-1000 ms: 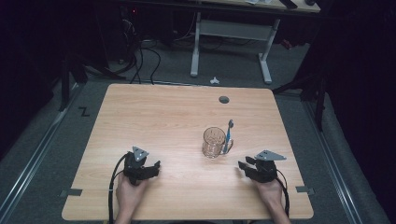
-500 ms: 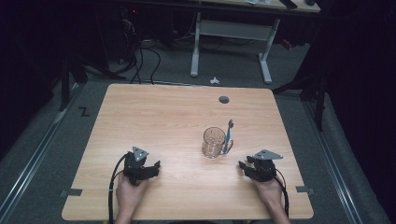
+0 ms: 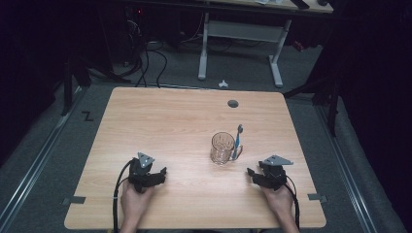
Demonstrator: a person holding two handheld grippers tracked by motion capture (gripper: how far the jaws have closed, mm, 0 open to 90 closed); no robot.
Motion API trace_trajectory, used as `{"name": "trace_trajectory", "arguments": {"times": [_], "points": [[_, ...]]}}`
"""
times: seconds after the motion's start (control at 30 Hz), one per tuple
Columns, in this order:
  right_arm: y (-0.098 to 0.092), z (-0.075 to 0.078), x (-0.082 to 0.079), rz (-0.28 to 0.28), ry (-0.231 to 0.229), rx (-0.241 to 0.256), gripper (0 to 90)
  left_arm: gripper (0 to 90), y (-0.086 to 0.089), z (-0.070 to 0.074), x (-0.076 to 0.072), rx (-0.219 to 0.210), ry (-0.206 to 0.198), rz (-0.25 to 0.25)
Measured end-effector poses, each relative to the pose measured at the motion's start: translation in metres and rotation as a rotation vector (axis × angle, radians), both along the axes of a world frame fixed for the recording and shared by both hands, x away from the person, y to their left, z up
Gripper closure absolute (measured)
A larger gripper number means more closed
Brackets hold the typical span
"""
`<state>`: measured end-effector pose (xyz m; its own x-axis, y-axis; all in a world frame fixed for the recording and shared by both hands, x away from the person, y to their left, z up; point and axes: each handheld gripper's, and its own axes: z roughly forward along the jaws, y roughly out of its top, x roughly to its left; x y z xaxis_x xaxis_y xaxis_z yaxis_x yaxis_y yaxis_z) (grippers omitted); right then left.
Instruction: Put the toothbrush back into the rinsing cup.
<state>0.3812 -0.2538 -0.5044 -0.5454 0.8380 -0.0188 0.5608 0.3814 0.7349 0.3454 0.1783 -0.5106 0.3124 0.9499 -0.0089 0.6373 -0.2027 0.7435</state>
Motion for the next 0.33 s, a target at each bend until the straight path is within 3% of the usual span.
{"name": "trace_trajectory", "arguments": {"times": [0.33], "points": [[0.0010, -0.0001, -0.0009, -0.018, 0.002, 0.004, 41.6, 22.5, -0.0001, 0.0000, 0.0000, 0.000, 0.000, 0.001]]}}
